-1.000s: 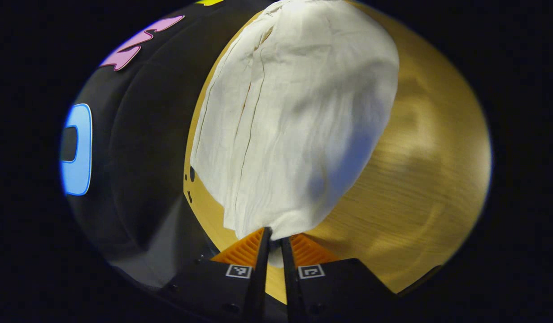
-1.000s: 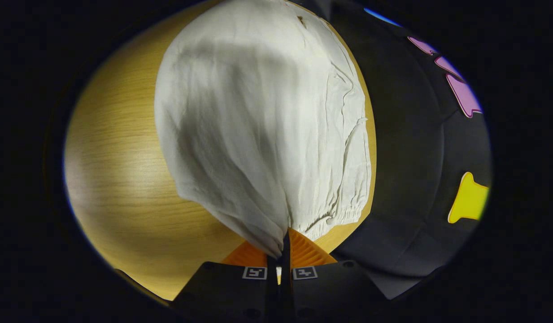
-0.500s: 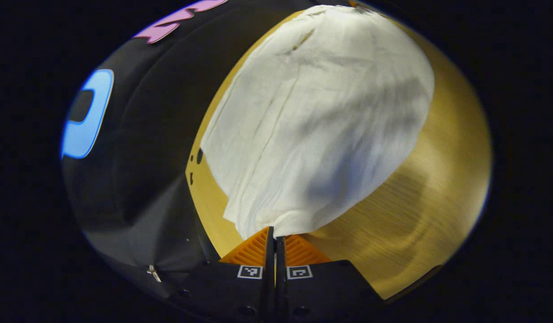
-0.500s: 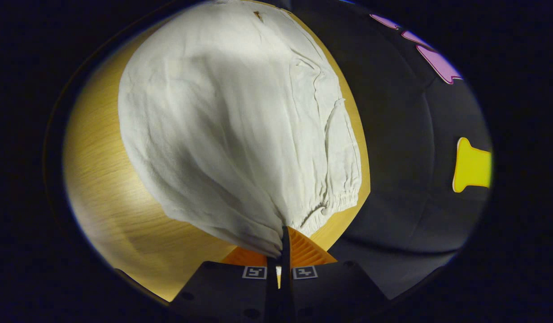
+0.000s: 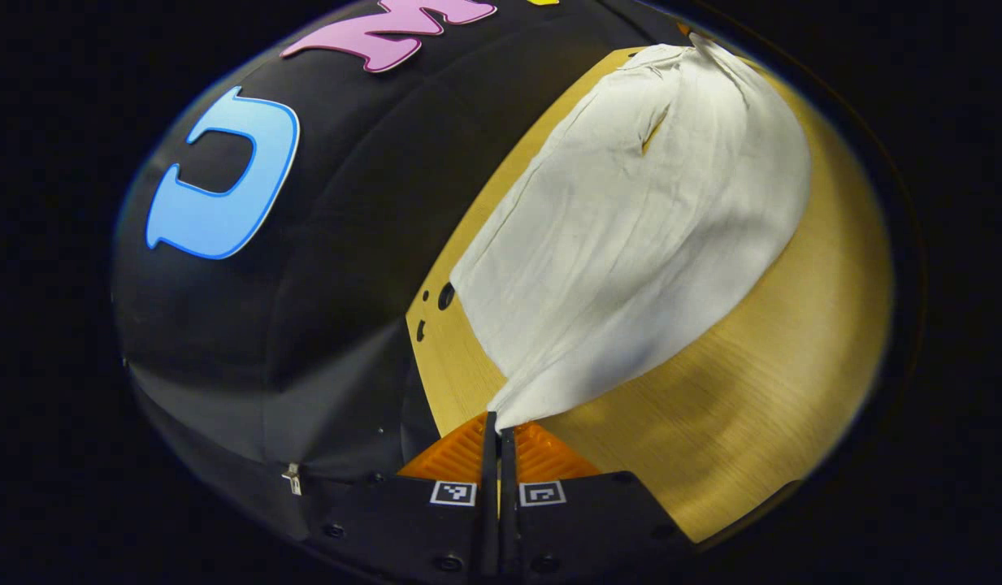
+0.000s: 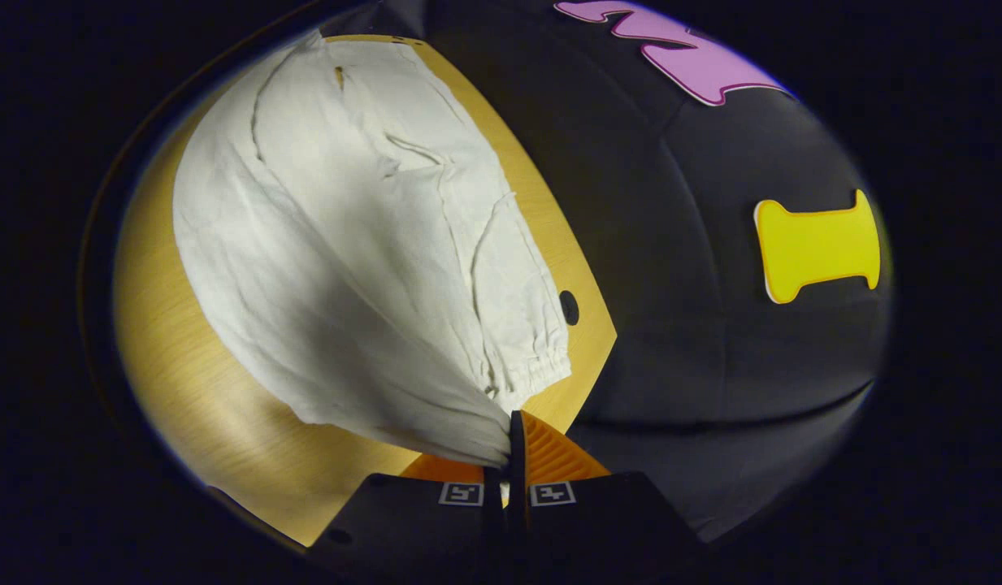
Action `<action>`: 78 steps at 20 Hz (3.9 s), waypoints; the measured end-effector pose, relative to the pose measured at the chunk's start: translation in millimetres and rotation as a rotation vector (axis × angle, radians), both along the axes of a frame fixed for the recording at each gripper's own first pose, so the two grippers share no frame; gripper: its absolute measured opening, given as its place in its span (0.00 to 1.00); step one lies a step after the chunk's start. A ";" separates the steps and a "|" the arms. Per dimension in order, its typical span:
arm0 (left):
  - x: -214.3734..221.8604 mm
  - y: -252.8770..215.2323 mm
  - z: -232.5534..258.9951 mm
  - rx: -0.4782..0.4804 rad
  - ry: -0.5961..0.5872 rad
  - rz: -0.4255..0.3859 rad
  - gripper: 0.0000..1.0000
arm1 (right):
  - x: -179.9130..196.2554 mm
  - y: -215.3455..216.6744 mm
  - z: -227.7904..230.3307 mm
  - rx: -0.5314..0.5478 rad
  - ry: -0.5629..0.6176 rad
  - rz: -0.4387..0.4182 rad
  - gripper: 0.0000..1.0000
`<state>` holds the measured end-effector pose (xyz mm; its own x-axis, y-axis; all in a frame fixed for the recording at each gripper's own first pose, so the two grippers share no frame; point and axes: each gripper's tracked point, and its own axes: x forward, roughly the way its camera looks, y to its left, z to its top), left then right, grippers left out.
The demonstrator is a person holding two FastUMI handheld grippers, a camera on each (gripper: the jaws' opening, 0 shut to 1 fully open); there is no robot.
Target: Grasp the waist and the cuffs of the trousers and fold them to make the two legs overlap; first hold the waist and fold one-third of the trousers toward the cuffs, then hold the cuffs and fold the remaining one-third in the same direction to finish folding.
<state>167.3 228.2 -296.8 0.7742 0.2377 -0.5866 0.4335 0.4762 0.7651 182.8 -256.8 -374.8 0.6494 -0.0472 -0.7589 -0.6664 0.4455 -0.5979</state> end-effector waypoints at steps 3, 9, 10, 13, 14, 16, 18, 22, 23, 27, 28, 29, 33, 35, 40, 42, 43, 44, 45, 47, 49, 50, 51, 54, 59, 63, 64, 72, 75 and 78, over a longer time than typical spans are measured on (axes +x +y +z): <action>22.1 -3.5 20.2 0.009 -0.033 -0.025 0.05 | 26.1 6.3 13.9 0.025 -0.030 -0.011 0.06; 87.0 -1.8 62.0 0.037 -0.138 -0.049 0.05 | 86.1 22.0 35.7 0.120 -0.107 -0.075 0.06; 102.7 1.2 68.3 0.038 -0.173 -0.033 0.05 | 97.3 25.2 34.0 0.133 -0.120 -0.089 0.06; 144.2 4.0 77.3 -0.016 -0.249 0.031 0.05 | 124.9 28.9 18.1 0.153 -0.125 -0.130 0.06; 160.3 4.2 78.1 -0.046 -0.270 0.056 0.05 | 132.5 28.6 14.0 0.165 -0.130 -0.149 0.06; 190.2 6.5 80.3 -0.100 -0.301 0.099 0.05 | 147.2 26.9 3.9 0.198 -0.129 -0.199 0.06; 213.7 6.2 75.0 -0.125 -0.302 0.122 0.05 | 160.4 22.7 1.0 0.235 -0.141 -0.255 0.06; 252.6 3.2 47.3 -0.139 -0.291 0.150 0.05 | 182.1 19.4 -18.3 0.371 -0.117 -0.427 0.06; 261.3 2.3 40.0 -0.148 -0.292 0.157 0.05 | 186.6 18.3 -24.2 0.409 -0.105 -0.476 0.06; 282.5 -2.0 14.0 -0.216 -0.292 0.214 0.06 | 185.1 9.4 -42.4 0.508 -0.049 -0.639 0.06; 284.4 -4.3 8.1 -0.242 -0.285 0.222 0.07 | 183.6 9.3 -42.9 0.517 -0.038 -0.664 0.06; 283.6 -3.7 3.2 -0.255 -0.293 0.228 0.11 | 183.6 11.1 -42.4 0.545 -0.032 -0.684 0.14; 274.4 6.7 8.3 -0.300 -0.326 0.269 0.68 | 187.2 18.0 -33.3 0.671 -0.036 -0.789 0.73; 265.7 12.3 22.9 -0.332 -0.371 0.296 0.84 | 182.4 15.3 -22.4 0.730 -0.027 -0.834 0.97; 222.5 26.5 76.8 -0.487 -0.493 0.353 0.96 | 162.8 -6.3 24.0 0.878 -0.158 -0.993 0.98; 197.8 22.3 94.4 -0.545 -0.518 0.370 0.96 | 152.7 -13.6 29.3 0.939 -0.199 -1.069 0.99; 184.0 19.8 103.7 -0.576 -0.533 0.378 0.96 | 150.6 -16.8 27.5 0.966 -0.221 -1.106 0.99; 170.9 17.4 112.4 -0.606 -0.544 0.389 0.96 | 146.7 -19.6 23.0 0.988 -0.235 -1.141 0.99; 157.2 16.0 118.7 -0.636 -0.552 0.400 0.97 | 142.1 -22.5 16.9 1.003 -0.237 -1.176 0.99; 130.8 10.9 127.0 -0.691 -0.569 0.427 0.97 | 129.4 -26.7 7.3 1.018 -0.233 -1.232 0.99; 106.1 8.2 133.0 -0.732 -0.579 0.457 0.96 | 119.1 -30.1 -8.9 1.015 -0.230 -1.267 0.99; 96.1 6.5 129.1 -0.737 -0.577 0.467 0.96 | 115.2 -30.7 -17.5 1.007 -0.230 -1.275 0.99; 85.9 7.3 127.8 -0.736 -0.569 0.480 0.96 | 112.4 -30.9 -23.0 0.998 -0.232 -1.281 0.99; 61.1 4.6 111.5 -0.748 -0.533 0.517 0.97 | 107.6 -27.6 -33.7 0.999 -0.248 -1.293 0.99; 37.3 -9.0 92.3 -0.786 -0.487 0.549 0.96 | 109.8 -28.1 -41.9 0.984 -0.298 -1.301 0.99; 39.4 -25.5 92.9 -0.824 -0.476 0.540 0.97 | 107.6 -26.4 -57.1 0.959 -0.285 -1.316 0.99; 39.2 -27.7 94.6 -0.827 -0.479 0.536 0.97 | 106.5 -25.4 -62.4 0.958 -0.272 -1.324 0.99; 38.5 -52.6 93.0 -0.895 -0.464 0.524 0.97 | 106.9 -23.6 -61.8 0.904 -0.304 -1.283 0.72; 38.8 -60.8 83.5 -0.924 -0.440 0.528 0.98 | 109.7 -21.3 -62.0 0.908 -0.306 -1.280 0.48; 36.7 -66.7 74.4 -0.929 -0.415 0.528 0.98 | 111.0 -15.9 -65.3 0.930 -0.290 -1.266 0.20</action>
<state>204.0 161.4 -222.3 0.8816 0.1991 -0.4279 -0.1922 0.9795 0.0597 293.9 -272.8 -440.1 0.6737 -0.2560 -0.6932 0.4821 0.8632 0.1497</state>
